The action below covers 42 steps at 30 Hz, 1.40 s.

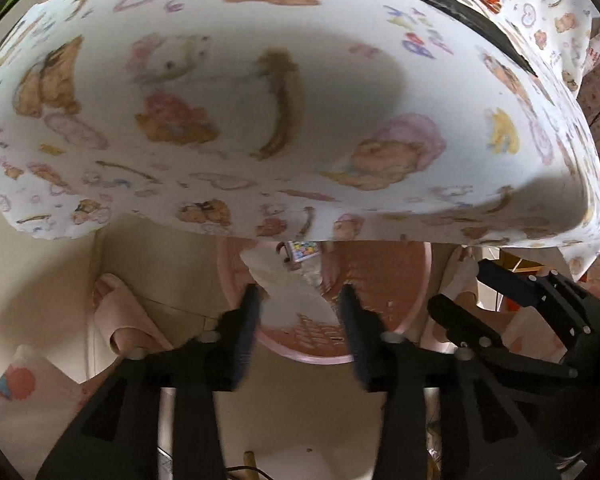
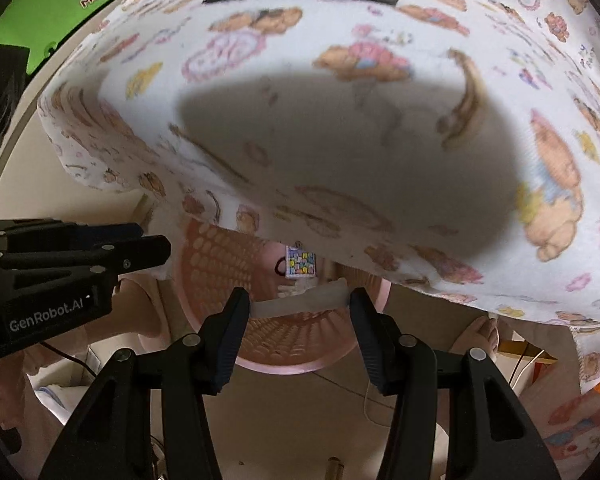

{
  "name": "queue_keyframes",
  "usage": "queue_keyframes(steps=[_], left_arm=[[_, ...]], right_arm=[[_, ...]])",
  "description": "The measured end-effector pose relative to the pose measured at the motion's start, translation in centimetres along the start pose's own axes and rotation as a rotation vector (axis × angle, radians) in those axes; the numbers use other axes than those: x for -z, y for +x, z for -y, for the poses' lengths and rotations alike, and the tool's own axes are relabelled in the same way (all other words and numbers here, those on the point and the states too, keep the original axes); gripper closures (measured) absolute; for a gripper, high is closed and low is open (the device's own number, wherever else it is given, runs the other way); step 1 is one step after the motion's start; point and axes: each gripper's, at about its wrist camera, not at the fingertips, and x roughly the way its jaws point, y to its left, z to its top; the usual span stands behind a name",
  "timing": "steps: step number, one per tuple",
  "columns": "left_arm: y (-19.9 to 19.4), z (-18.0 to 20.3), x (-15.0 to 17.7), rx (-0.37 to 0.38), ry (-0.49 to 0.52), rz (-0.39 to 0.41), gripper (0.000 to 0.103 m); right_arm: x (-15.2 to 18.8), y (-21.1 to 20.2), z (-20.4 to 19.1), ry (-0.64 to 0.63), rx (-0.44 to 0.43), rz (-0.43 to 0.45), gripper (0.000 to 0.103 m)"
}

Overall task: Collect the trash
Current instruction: 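Open both tools to drop the tissue and stick into the basket, then raise both tools back over the table toward the small black cylinder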

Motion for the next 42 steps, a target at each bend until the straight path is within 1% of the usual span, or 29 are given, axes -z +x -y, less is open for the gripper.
queue_keyframes(steps=[1, 2, 3, 4, 5, 7, 8, 9, 10, 11, 12, 14, 16, 19, 22, 24, 29, 32, 36, 38, 40, 42], left_arm=[[-0.1, 0.0, 0.0, 0.005, -0.003, -0.001, 0.050], [-0.3, -0.1, 0.0, 0.012, -0.005, 0.001, 0.047], [-0.5, -0.3, -0.1, 0.011, -0.009, 0.006, 0.042], [-0.8, -0.4, -0.2, 0.007, -0.016, 0.014, 0.040], [-1.2, -0.6, -0.2, 0.003, -0.027, 0.025, 0.038], [-2.0, -1.0, -0.3, 0.000, -0.042, 0.046, 0.037], [-2.5, -1.1, -0.4, -0.008, -0.045, 0.056, 0.034], [-3.2, -1.1, -0.5, -0.033, -0.042, 0.068, 0.030], [-4.0, -1.1, -0.5, -0.071, -0.031, 0.087, 0.030], [-5.1, -1.0, -0.5, -0.097, -0.018, 0.126, 0.029], [-5.8, -0.9, -0.4, -0.112, -0.010, 0.154, 0.025], [-7.4, -0.9, -0.3, -0.133, -0.005, 0.207, 0.022], [-8.7, -1.1, -0.2, -0.133, -0.012, 0.246, 0.021], [-9.7, -1.7, -0.3, -0.112, -0.033, 0.281, 0.020], [-10.6, -2.0, -0.3, -0.129, -0.038, 0.310, 0.020], [-10.9, -2.3, -0.3, -0.139, -0.046, 0.328, 0.020], [-11.5, -2.7, -0.8, -0.161, -0.077, 0.370, 0.020], [-12.4, -2.9, -0.7, -0.137, -0.082, 0.398, 0.019], [-13.6, -2.7, -0.6, -0.123, -0.088, 0.441, 0.014], [-13.7, -2.5, -0.8, -0.147, -0.088, 0.443, 0.011], [-13.7, -2.5, -1.0, -0.166, -0.097, 0.443, 0.011], [-13.8, -2.4, -1.1, -0.160, -0.101, 0.445, 0.011]], right_arm=[[0.1, 0.2, 0.0, -0.003, 0.000, -0.005, 0.047], [0.1, 0.4, -0.1, -0.004, 0.002, -0.010, 0.042], [0.1, 0.5, 0.0, -0.003, 0.003, -0.014, 0.033], [0.1, 0.5, 0.0, 0.001, 0.006, -0.014, 0.029], [-0.1, 0.6, -0.3, 0.008, 0.015, -0.011, 0.028], [-0.1, 0.4, -0.4, 0.014, 0.020, -0.008, 0.028], [-0.2, 0.3, -0.4, 0.016, 0.017, -0.008, 0.028], [-0.3, 0.2, -0.3, 0.020, 0.014, -0.005, 0.028], [-0.5, 0.0, -0.2, 0.024, 0.014, 0.001, 0.028], [-0.6, -0.3, -0.2, 0.025, 0.018, 0.010, 0.028], [-0.8, -0.4, -0.1, 0.023, 0.024, 0.020, 0.028], [-0.8, -1.2, -0.1, 0.015, 0.033, 0.045, 0.027], [-0.9, -2.2, -0.3, 0.005, 0.044, 0.080, 0.025], [-1.1, -3.5, -0.6, -0.003, 0.060, 0.129, 0.022], [-1.4, -4.7, -0.7, -0.005, 0.053, 0.158, 0.021], [-1.4, -5.3, -0.7, -0.003, 0.043, 0.177, 0.018], [-1.5, -6.5, -1.3, -0.020, 0.046, 0.210, 0.017], [-1.4, -7.6, -1.5, -0.016, 0.024, 0.239, 0.017], [-1.1, -9.7, -1.6, -0.019, 0.008, 0.308, 0.017], [-1.0, -10.6, -1.7, -0.030, 0.012, 0.338, 0.017], [-1.0, -11.1, -1.7, -0.034, 0.031, 0.358, 0.017], [-1.0, -11.8, -1.6, -0.026, 0.043, 0.381, 0.017]])
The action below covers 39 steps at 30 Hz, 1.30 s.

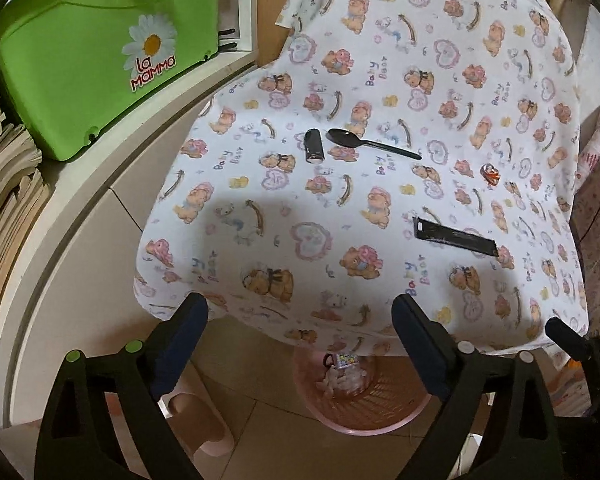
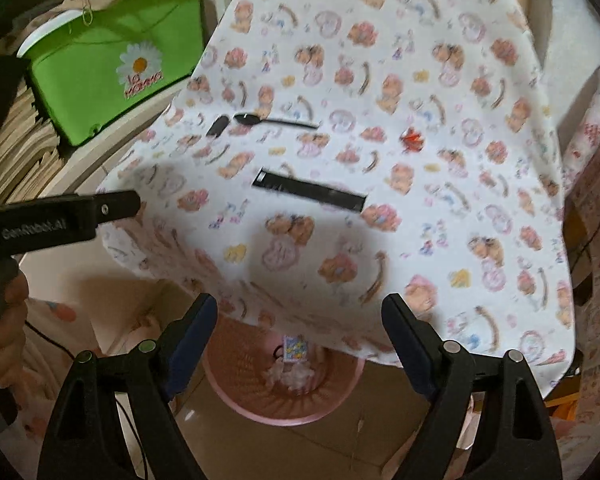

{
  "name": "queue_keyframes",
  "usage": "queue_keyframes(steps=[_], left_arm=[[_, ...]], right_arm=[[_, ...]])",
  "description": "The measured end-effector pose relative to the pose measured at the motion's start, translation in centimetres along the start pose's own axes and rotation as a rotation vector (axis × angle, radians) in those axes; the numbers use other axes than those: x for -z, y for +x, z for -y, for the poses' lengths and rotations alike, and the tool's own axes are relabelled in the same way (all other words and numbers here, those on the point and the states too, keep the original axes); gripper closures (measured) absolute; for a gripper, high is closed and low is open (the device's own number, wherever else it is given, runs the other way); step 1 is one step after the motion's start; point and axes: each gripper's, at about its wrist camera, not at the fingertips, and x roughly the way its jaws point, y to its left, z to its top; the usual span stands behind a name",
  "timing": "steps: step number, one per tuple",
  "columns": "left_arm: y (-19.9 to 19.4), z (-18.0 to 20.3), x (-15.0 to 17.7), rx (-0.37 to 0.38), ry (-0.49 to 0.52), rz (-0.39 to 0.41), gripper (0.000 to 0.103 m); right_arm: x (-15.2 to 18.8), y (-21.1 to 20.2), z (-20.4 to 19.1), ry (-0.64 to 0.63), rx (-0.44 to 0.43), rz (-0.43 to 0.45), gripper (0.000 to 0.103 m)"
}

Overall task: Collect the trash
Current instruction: 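Raise both tools back over the table toward the small black cylinder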

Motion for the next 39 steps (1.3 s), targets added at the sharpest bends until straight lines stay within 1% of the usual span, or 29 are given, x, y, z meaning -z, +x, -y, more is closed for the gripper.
queue_keyframes(steps=[4, 8, 13, 15, 17, 20, 24, 26, 28, 30, 32, 34, 37, 39], left_arm=[[-0.8, 0.5, -2.2, 0.021, 0.036, 0.024, 0.011], [-1.2, 0.1, -5.0, -0.021, 0.048, 0.055, 0.010], [0.1, -0.2, -7.3, -0.062, 0.100, 0.085, 0.010], [1.1, -0.2, -7.9, -0.081, 0.117, 0.081, 0.010], [1.9, -0.5, -8.5, -0.105, 0.112, 0.063, 0.010], [2.5, -0.9, -9.6, -0.075, 0.096, 0.045, 0.010], [3.1, -0.8, -10.5, -0.084, 0.118, 0.065, 0.010], [3.7, -0.9, -10.6, -0.087, 0.125, 0.071, 0.010], [4.5, -0.5, -10.9, -0.069, 0.159, 0.068, 0.010], [5.6, 0.0, -11.3, -0.045, 0.211, 0.039, 0.010], [6.1, 0.2, -11.7, -0.038, 0.197, 0.029, 0.010], [6.6, 0.4, -12.0, -0.016, 0.176, 0.015, 0.010], [7.8, 0.7, -12.2, -0.008, 0.165, -0.003, 0.010], [9.4, 0.7, -12.6, -0.001, 0.139, -0.045, 0.010]], right_arm=[[-0.8, -1.1, 0.6, 0.010, 0.004, 0.034, 0.017], [-1.9, -2.1, 1.4, 0.012, 0.026, 0.073, 0.017], [-4.3, -2.7, 2.7, 0.008, 0.059, 0.113, 0.017], [-5.6, -2.7, 3.3, -0.008, 0.076, 0.117, 0.017], [-6.8, -2.7, 4.0, -0.015, 0.094, 0.128, 0.017], [-9.2, -2.5, 5.8, -0.004, 0.094, 0.146, 0.016], [-11.7, -1.4, 8.4, 0.033, 0.117, 0.156, 0.016], [-12.4, -0.6, 9.6, 0.060, 0.124, 0.162, 0.016], [-12.4, 0.2, 10.8, 0.093, 0.137, 0.160, 0.016], [-11.7, 1.2, 11.9, 0.131, 0.179, 0.150, 0.016], [-11.4, 1.7, 12.6, 0.174, 0.210, 0.126, 0.016], [-11.7, 2.1, 13.2, 0.180, 0.170, 0.097, 0.016], [-12.1, 2.4, 14.1, 0.207, 0.183, 0.097, 0.016], [-12.3, 2.5, 14.5, 0.235, 0.150, 0.092, 0.016]])
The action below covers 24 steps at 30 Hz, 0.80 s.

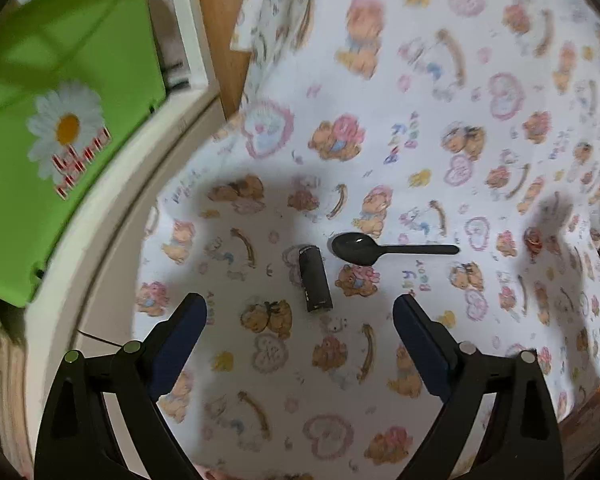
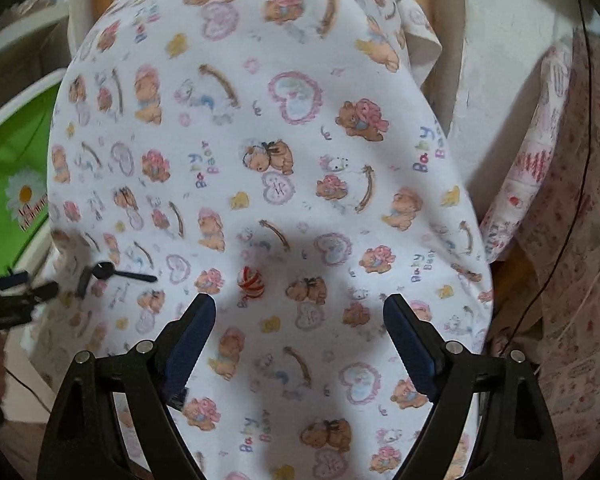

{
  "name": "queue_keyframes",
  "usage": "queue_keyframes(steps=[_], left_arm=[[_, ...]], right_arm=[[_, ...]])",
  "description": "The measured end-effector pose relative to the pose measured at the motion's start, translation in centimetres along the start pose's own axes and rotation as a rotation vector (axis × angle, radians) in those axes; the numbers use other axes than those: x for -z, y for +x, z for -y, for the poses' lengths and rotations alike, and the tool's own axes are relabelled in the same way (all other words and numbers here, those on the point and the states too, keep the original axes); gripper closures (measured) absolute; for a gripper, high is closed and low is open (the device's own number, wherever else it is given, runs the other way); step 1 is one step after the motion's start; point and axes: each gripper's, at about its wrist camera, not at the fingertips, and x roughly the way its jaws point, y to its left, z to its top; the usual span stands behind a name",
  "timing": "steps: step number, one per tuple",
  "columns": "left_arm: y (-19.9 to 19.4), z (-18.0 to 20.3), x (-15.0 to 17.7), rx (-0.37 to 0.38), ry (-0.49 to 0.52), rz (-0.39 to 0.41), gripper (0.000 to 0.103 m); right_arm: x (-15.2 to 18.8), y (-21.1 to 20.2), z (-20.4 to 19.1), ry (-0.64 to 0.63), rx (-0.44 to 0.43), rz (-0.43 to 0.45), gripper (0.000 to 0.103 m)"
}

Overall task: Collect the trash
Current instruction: 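Raise both tools back over the table toward the small black cylinder, then grasp the small black cylinder upright with the left tool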

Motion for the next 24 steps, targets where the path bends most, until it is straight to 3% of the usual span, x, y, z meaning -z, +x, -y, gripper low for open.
queue_keyframes(steps=[2, 5, 9, 13, 21, 24], left_arm=[[1.6, -0.6, -0.5, 0.044, -0.061, -0.049, 0.010], [2.3, -1.0, -1.0, 0.065, -0.092, -0.053, 0.012], [2.4, 0.0, -1.7, 0.028, -0.029, -0.048, 0.038], [2.9, 1.0, -1.8, 0.026, -0.010, -0.080, 0.048], [4.5, 0.6, -1.6, -0.008, -0.057, -0.158, 0.079], [4.3, 0.1, -1.7, 0.028, -0.090, -0.163, 0.088]], right_arm=[[-0.2, 0.4, 0.3, 0.011, -0.014, -0.012, 0.016], [-0.2, 1.4, 0.0, 0.006, -0.008, -0.044, 0.016], [0.0, 2.4, -0.8, -0.016, -0.001, -0.075, 0.016], [0.2, 1.9, -1.8, -0.066, 0.009, -0.048, 0.016], [0.4, 2.1, -2.5, -0.084, 0.018, -0.047, 0.016], [0.3, 2.4, -2.6, -0.086, 0.023, -0.051, 0.016]])
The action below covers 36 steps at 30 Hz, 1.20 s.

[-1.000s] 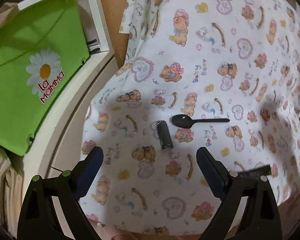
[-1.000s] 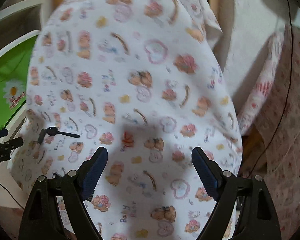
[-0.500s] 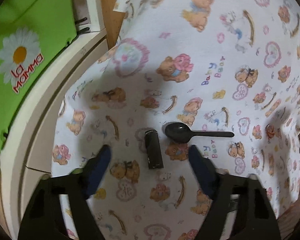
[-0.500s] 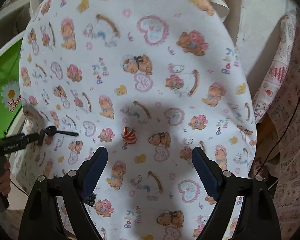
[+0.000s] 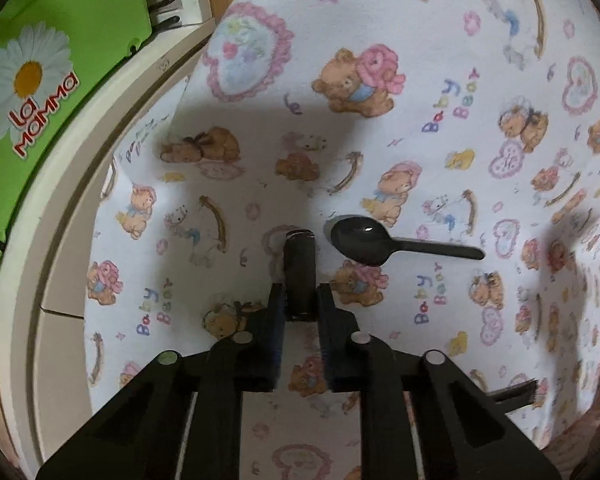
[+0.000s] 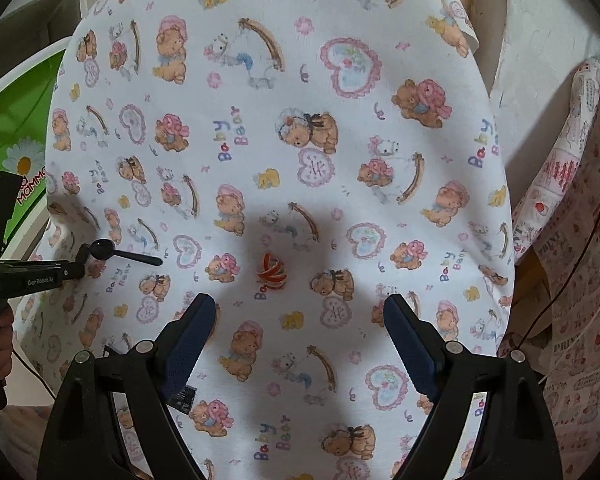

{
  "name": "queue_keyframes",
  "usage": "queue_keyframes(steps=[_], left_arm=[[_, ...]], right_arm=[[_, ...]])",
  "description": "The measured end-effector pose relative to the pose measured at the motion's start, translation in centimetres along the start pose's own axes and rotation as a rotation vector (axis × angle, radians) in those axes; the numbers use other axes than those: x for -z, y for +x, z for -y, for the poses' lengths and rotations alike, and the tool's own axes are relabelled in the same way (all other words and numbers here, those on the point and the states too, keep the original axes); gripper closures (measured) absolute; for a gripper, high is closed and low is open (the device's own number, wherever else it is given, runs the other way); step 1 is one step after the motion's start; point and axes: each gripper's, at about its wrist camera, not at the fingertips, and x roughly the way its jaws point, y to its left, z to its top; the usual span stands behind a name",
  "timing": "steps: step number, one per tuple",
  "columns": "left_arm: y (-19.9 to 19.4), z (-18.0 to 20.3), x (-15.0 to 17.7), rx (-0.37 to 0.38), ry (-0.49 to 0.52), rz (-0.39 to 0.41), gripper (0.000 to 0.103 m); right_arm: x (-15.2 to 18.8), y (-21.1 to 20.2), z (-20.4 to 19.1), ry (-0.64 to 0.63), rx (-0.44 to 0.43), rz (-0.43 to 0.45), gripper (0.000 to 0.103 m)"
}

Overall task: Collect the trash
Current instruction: 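Grasp the small black cylinder upright with the left tool, then grasp the red-and-white candy with the right tool while the left tool holds the cylinder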

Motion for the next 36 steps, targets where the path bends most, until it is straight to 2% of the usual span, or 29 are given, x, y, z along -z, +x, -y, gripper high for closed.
queue_keyframes(steps=[3, 9, 11, 14, 15, 19, 22, 26, 30, 34, 36], left_arm=[[-0.5, -0.9, -0.4, 0.041, -0.018, 0.008, 0.089], [-3.3, -0.6, 0.1, 0.036, 0.005, 0.078, 0.089], [-4.3, -0.2, 0.4, 0.010, 0.040, 0.123, 0.089], [-5.2, 0.5, 1.0, -0.125, 0.079, 0.220, 0.089], [-5.4, 0.7, 1.0, -0.129, 0.086, 0.234, 0.089], [-6.4, 0.6, 1.1, -0.077, 0.085, 0.262, 0.089], [-6.8, 0.4, 1.0, -0.050, 0.071, 0.265, 0.089], [-6.8, 0.4, 0.8, -0.021, 0.039, 0.259, 0.089], [-6.5, 0.0, 0.6, -0.029, 0.017, 0.254, 0.089], [-6.5, -0.8, 0.5, -0.024, -0.009, 0.248, 0.089], [-6.4, -1.2, 0.4, -0.031, -0.016, 0.246, 0.089]], right_arm=[[-0.1, 0.1, -0.1, -0.008, 0.007, 0.002, 0.016], [-0.4, 0.2, 0.4, 0.013, 0.008, 0.002, 0.016], [-0.4, 0.3, 0.7, 0.033, -0.002, -0.008, 0.016], [-0.5, 1.3, 1.3, 0.066, -0.009, -0.038, 0.016], [-0.6, 1.8, 1.4, 0.072, -0.008, -0.053, 0.016], [-1.4, 3.7, 1.7, 0.099, -0.036, -0.116, 0.016], [-2.3, 4.5, 2.0, 0.146, -0.108, -0.145, 0.018], [-3.2, 5.3, 2.4, 0.219, -0.179, -0.173, 0.031], [-3.3, 7.0, 2.7, 0.308, -0.221, -0.219, 0.047], [-3.2, 8.3, 2.3, 0.342, -0.216, -0.232, 0.055], [-3.2, 8.8, 2.2, 0.351, -0.212, -0.228, 0.066]])
